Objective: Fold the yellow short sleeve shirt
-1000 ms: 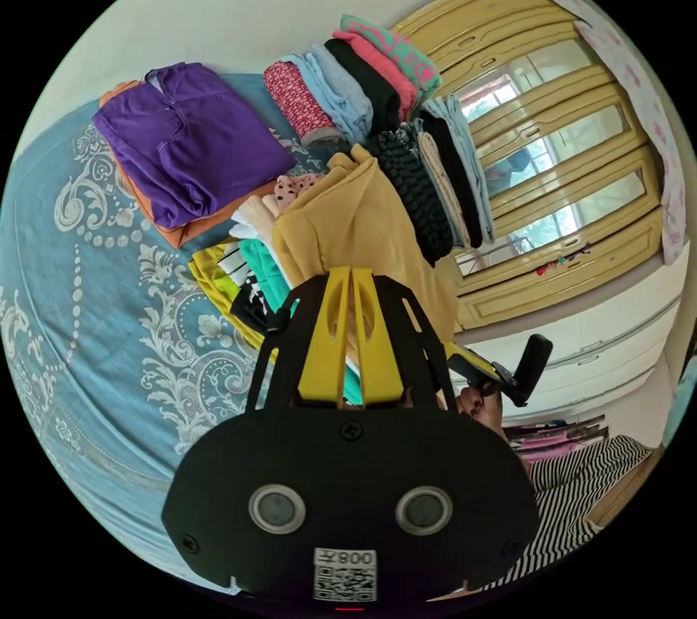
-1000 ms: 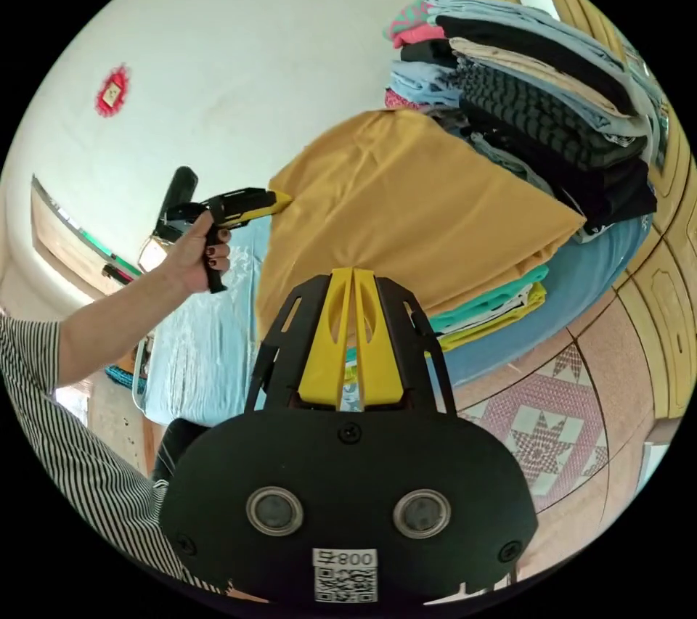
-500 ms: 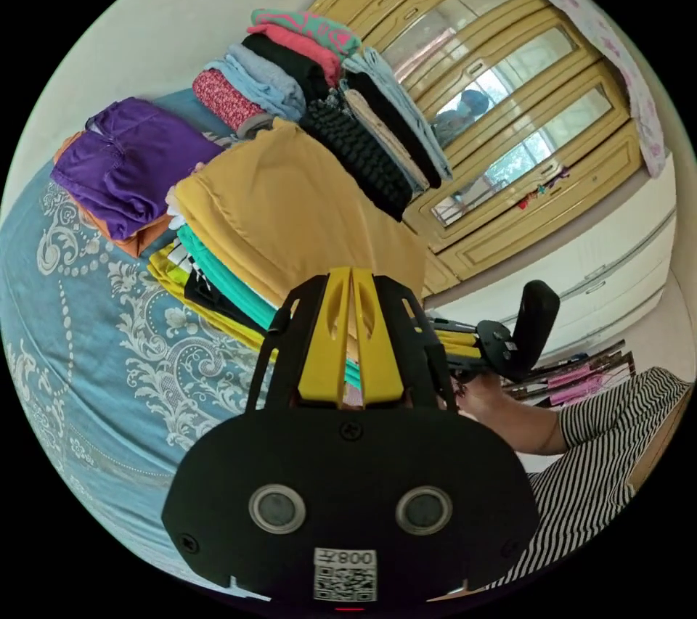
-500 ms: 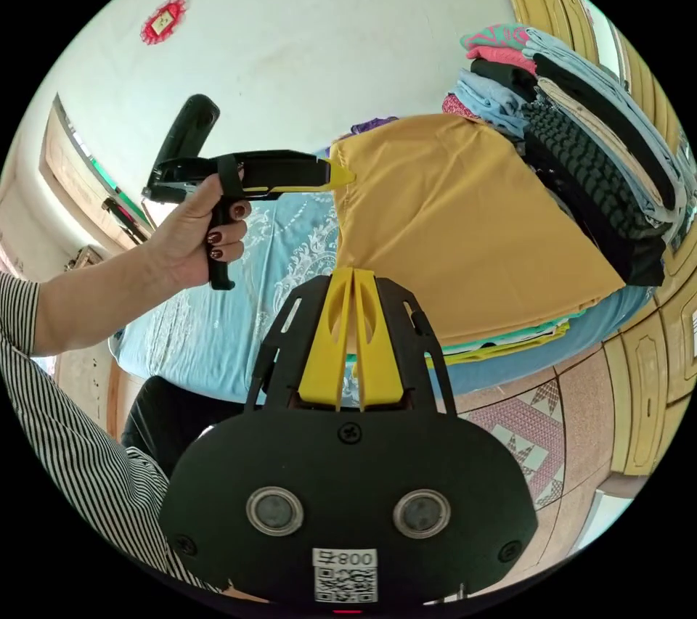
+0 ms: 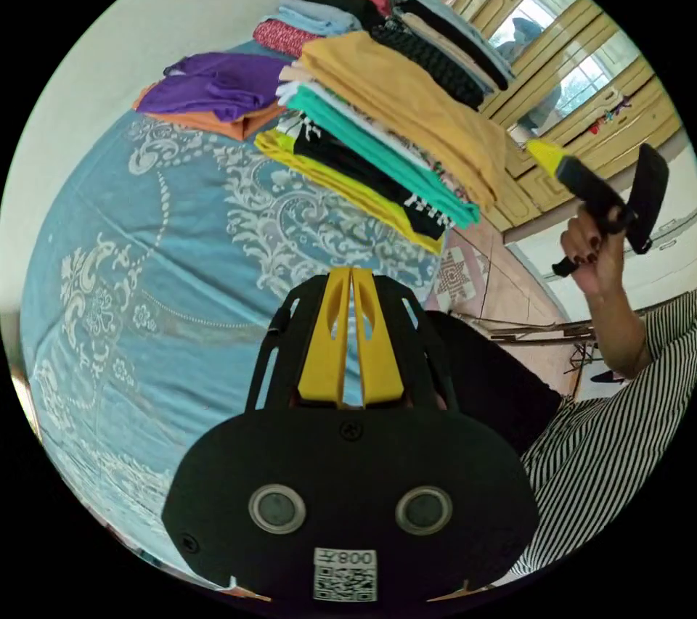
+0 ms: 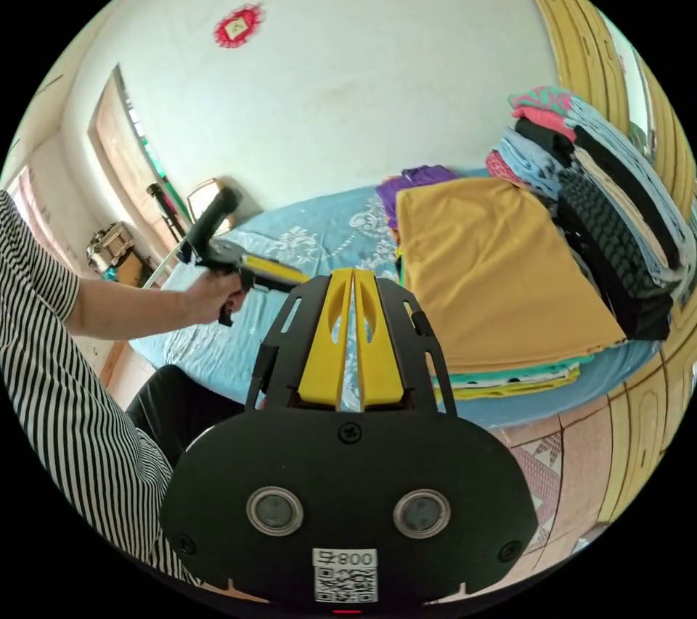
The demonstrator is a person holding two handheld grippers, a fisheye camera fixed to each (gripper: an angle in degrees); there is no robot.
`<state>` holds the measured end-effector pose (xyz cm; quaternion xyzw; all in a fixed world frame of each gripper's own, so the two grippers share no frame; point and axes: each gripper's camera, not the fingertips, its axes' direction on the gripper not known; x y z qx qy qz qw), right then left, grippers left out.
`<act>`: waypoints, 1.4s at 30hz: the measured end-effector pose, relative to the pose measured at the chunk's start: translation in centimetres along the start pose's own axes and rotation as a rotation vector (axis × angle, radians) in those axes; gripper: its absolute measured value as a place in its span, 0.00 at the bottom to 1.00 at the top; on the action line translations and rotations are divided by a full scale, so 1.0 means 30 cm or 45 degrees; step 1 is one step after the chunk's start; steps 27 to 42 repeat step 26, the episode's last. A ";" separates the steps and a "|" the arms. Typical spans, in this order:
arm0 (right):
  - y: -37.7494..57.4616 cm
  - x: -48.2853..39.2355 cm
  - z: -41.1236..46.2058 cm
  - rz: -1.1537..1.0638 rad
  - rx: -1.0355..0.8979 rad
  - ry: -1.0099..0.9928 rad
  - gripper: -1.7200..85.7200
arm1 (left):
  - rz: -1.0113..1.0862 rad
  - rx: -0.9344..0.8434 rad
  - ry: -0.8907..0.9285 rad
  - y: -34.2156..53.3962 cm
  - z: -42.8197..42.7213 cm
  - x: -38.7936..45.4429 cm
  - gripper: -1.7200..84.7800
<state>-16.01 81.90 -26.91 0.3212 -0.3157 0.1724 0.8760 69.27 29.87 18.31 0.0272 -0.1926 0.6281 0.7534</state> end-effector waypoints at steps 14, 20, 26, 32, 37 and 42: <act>-0.486 -0.153 0.597 -0.205 -0.083 0.058 0.13 | -0.063 -0.103 -0.057 0.390 -0.001 -0.058 0.02; -0.752 -0.062 1.009 -0.129 -0.266 0.249 0.14 | -0.116 0.002 0.076 0.507 -0.093 -0.117 0.02; -0.864 0.017 1.396 -0.107 -0.583 0.439 0.13 | -0.095 0.081 0.107 0.607 -0.195 -0.140 0.02; -0.864 0.017 1.396 -0.107 -0.583 0.439 0.13 | -0.095 0.081 0.107 0.607 -0.195 -0.140 0.02; -0.864 0.017 1.396 -0.107 -0.583 0.439 0.13 | -0.095 0.081 0.107 0.607 -0.195 -0.140 0.02; -0.864 0.017 1.396 -0.107 -0.583 0.439 0.13 | -0.095 0.081 0.107 0.607 -0.195 -0.140 0.02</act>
